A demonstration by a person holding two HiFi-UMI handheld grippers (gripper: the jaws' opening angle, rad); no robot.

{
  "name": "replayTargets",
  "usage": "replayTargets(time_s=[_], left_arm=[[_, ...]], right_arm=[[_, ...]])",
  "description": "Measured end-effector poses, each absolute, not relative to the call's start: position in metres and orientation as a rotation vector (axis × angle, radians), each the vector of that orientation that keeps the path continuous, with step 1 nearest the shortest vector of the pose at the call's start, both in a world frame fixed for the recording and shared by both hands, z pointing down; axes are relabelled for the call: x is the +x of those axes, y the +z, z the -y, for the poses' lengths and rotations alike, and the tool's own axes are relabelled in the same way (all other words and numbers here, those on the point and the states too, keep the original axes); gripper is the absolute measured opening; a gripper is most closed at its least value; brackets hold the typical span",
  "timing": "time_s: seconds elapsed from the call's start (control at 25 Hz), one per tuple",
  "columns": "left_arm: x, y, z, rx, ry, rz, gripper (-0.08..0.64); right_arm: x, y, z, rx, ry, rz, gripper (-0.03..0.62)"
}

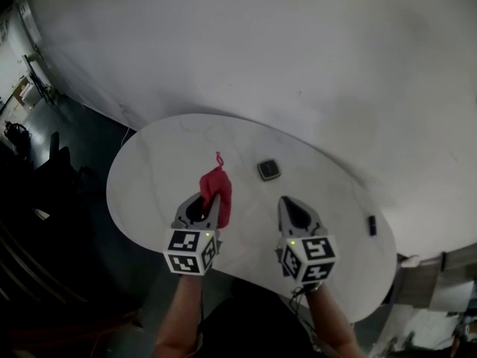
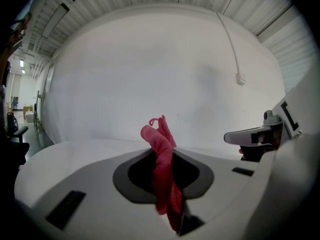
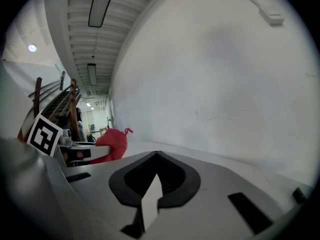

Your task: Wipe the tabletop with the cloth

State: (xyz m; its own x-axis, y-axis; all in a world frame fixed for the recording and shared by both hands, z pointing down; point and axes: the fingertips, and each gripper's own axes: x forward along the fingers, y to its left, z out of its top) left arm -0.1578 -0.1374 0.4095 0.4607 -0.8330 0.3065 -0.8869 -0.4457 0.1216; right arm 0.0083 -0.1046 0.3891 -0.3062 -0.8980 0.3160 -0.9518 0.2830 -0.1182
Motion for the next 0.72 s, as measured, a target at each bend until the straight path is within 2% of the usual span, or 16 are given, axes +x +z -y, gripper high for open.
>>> replayTargets(time_s=[0.72], left_arm=[[-0.166, 0.403, 0.12, 2.454, 0.272, 1.5, 0.064]], right_arm=[[0.001, 0.385, 0.092, 1.724, 0.391, 2.373, 0.002]])
